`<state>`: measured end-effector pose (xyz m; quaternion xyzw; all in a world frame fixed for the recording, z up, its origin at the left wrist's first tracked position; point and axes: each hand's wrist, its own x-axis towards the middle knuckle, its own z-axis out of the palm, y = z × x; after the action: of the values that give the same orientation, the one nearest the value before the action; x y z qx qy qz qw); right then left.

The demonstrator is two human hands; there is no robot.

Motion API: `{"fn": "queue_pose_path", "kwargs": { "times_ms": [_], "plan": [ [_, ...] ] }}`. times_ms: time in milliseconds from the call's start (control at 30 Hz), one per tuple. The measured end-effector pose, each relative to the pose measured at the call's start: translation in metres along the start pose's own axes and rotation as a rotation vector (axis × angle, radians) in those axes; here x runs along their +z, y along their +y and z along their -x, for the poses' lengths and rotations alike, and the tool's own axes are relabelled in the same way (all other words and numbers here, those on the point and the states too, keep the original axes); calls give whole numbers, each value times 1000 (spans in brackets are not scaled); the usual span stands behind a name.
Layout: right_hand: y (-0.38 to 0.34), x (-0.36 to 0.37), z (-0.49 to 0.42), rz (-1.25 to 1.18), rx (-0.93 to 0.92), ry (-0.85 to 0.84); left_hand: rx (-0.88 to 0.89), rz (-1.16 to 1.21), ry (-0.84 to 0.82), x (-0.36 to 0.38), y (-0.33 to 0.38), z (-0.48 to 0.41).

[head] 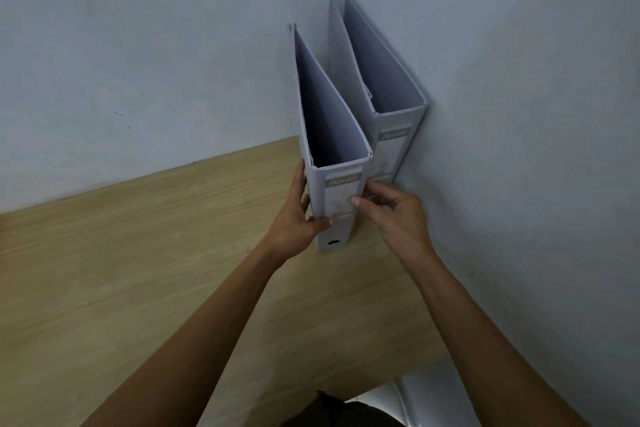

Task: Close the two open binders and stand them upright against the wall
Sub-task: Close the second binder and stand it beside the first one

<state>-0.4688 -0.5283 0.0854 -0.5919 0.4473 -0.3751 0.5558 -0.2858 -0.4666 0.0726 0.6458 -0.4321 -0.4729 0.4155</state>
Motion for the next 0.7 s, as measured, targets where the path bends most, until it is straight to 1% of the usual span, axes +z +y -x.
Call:
{"fn": "queue_pose_path", "kwargs": {
  "times_ms": [267,500,700],
  "plan": [
    [4,-2,-19,-72,96,173,-60,-84,0,8,13,-25],
    [1,7,-36,-25,125,189,-69,-124,8,2,25,-42],
    [-2,13,-44,-35,158,228,-85,-165,-21,0,31,-49]
  ]
}}
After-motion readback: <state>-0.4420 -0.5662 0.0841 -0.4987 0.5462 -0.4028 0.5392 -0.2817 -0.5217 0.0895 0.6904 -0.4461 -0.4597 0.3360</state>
